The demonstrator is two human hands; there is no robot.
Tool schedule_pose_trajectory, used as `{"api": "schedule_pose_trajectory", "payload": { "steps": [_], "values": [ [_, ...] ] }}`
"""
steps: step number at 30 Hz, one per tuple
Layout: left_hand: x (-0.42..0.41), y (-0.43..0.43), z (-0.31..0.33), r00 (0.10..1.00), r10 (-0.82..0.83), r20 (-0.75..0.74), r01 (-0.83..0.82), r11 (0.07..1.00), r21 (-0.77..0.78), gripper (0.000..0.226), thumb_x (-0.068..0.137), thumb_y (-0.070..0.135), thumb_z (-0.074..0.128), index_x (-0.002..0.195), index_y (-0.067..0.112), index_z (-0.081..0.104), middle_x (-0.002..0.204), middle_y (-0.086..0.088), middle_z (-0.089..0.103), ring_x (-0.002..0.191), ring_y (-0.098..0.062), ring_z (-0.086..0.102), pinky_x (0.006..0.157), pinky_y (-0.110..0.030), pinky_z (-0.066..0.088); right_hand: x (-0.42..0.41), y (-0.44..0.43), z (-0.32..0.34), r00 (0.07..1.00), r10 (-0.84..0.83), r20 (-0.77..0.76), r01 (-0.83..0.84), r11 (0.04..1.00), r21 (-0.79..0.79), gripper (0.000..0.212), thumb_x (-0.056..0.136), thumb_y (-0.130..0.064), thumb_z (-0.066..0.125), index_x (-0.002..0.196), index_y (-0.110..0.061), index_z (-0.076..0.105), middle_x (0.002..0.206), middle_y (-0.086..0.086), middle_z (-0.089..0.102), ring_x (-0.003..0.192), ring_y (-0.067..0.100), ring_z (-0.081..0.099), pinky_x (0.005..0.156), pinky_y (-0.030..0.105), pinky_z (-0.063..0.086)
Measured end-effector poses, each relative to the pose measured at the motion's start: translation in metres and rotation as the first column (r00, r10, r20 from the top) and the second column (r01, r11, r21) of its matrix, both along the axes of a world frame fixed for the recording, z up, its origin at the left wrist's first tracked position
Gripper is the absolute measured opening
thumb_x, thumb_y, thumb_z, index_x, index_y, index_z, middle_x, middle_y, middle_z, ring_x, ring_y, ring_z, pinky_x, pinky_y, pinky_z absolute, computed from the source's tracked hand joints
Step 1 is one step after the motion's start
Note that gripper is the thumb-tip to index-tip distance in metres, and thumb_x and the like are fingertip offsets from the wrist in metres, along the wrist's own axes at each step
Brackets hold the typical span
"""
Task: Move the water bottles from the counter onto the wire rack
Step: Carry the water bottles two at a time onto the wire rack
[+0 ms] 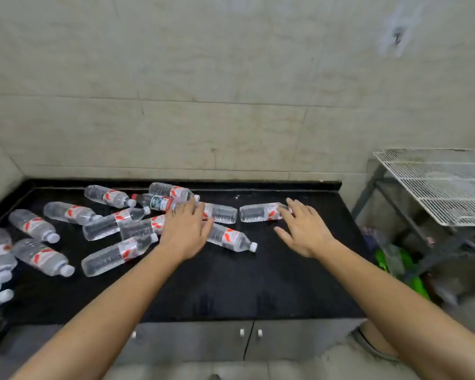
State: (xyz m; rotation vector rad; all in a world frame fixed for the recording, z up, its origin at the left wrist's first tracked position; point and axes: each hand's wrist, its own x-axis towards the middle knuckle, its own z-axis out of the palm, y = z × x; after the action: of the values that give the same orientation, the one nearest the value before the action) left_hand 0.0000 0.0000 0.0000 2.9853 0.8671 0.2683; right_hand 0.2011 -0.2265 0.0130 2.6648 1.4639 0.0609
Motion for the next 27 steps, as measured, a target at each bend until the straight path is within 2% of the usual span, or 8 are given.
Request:
{"api": "schedule_pose_trajectory", "payload": {
  "steps": [4, 9, 13, 17, 19, 22, 24, 27],
  "values": [
    [0.032, 0.039, -0.038, 0.979, -0.078, -0.188, 0.072, 0.997, -0.040, 0.059, 0.103, 0.051, 0.028, 0.150, 0.015, 0.039, 0.159, -0.012, 0.035, 0.146, -0.031, 0.034, 0.112, -0.053, 0.032, 0.024, 0.035, -0.042, 0.993, -0.078, -0.088, 0.067, 0.990, -0.122, 0.066, 0.104, -0.055, 0.033, 0.159, -0.018, 0.026, 0.166, 0.012, 0.022, 0.153, 0.029, 0.022, 0.121, 0.043, 0.025],
    [0.085, 0.062, -0.066, 0.944, -0.199, -0.263, 0.184, 0.980, -0.081, 0.052, 0.101, 0.040, 0.043, 0.144, 0.010, 0.046, 0.152, -0.014, 0.044, 0.137, -0.033, 0.045, 0.104, -0.050, 0.040, 0.050, 0.062, -0.078, 0.954, -0.175, -0.242, 0.122, 0.968, -0.219, 0.066, 0.104, -0.051, 0.039, 0.160, -0.021, 0.021, 0.163, 0.011, 0.030, 0.148, 0.030, 0.033, 0.117, 0.045, 0.033],
    [0.122, 0.066, -0.101, 0.854, -0.349, -0.386, 0.278, 0.933, -0.228, 0.056, 0.098, 0.032, 0.047, 0.151, 0.017, 0.036, 0.158, -0.010, 0.034, 0.143, -0.030, 0.035, 0.111, -0.047, 0.034, 0.081, 0.083, -0.100, 0.912, -0.225, -0.342, 0.125, 0.949, -0.290, 0.071, 0.103, -0.042, 0.046, 0.162, -0.023, 0.011, 0.150, 0.011, 0.043, 0.126, 0.034, 0.056, 0.096, 0.047, 0.049],
    [0.132, 0.067, -0.135, 0.774, -0.383, -0.504, 0.210, 0.907, -0.366, 0.070, 0.094, 0.031, 0.053, 0.158, 0.022, 0.025, 0.166, -0.008, 0.021, 0.153, -0.029, 0.017, 0.121, -0.051, 0.015, 0.116, 0.111, -0.125, 0.884, -0.231, -0.407, 0.124, 0.955, -0.271, 0.076, 0.101, -0.030, 0.053, 0.161, -0.018, 0.008, 0.161, 0.016, 0.027, 0.126, 0.040, 0.054, 0.089, 0.049, 0.050],
    [0.133, 0.068, -0.150, 0.773, -0.375, -0.511, 0.195, 0.908, -0.370, 0.078, 0.093, 0.032, 0.056, 0.160, 0.024, 0.018, 0.168, -0.006, 0.013, 0.155, -0.027, 0.008, 0.123, -0.053, 0.010, 0.130, 0.130, -0.135, 0.875, -0.199, -0.441, 0.107, 0.969, -0.225, 0.075, 0.099, -0.023, 0.054, 0.161, -0.017, 0.012, 0.161, 0.017, 0.027, 0.124, 0.042, 0.054, 0.087, 0.049, 0.049],
    [0.138, 0.068, -0.168, 0.782, -0.367, -0.504, 0.239, 0.923, -0.301, 0.086, 0.091, 0.041, 0.059, 0.161, 0.023, 0.012, 0.168, -0.007, 0.013, 0.155, -0.030, 0.008, 0.122, -0.058, 0.006, 0.145, 0.168, -0.149, 0.912, -0.102, -0.398, 0.053, 0.990, -0.131, 0.078, 0.092, -0.020, 0.060, 0.160, -0.016, 0.021, 0.157, 0.017, 0.034, 0.135, 0.041, 0.044, 0.105, 0.050, 0.040],
    [0.148, 0.068, -0.174, 0.774, -0.357, -0.523, 0.267, 0.933, -0.241, 0.087, 0.091, 0.046, 0.056, 0.161, 0.023, 0.010, 0.166, -0.008, 0.016, 0.154, -0.032, 0.012, 0.121, -0.061, 0.006, 0.157, 0.191, -0.160, 0.942, -0.053, -0.332, -0.010, 0.983, -0.186, 0.088, 0.088, -0.026, 0.067, 0.161, -0.019, 0.018, 0.162, 0.017, 0.027, 0.149, 0.041, 0.025, 0.121, 0.053, 0.022],
    [0.167, 0.066, -0.181, 0.792, -0.308, -0.526, 0.235, 0.951, -0.203, 0.081, 0.093, 0.055, 0.048, 0.158, 0.021, 0.016, 0.160, -0.008, 0.027, 0.147, -0.033, 0.024, 0.118, -0.062, 0.012, 0.169, 0.202, -0.181, 0.927, -0.062, -0.371, -0.062, 0.947, -0.315, 0.100, 0.087, -0.025, 0.071, 0.162, -0.022, 0.006, 0.167, 0.012, 0.019, 0.154, 0.040, 0.012, 0.124, 0.060, 0.005]
  ]
}}
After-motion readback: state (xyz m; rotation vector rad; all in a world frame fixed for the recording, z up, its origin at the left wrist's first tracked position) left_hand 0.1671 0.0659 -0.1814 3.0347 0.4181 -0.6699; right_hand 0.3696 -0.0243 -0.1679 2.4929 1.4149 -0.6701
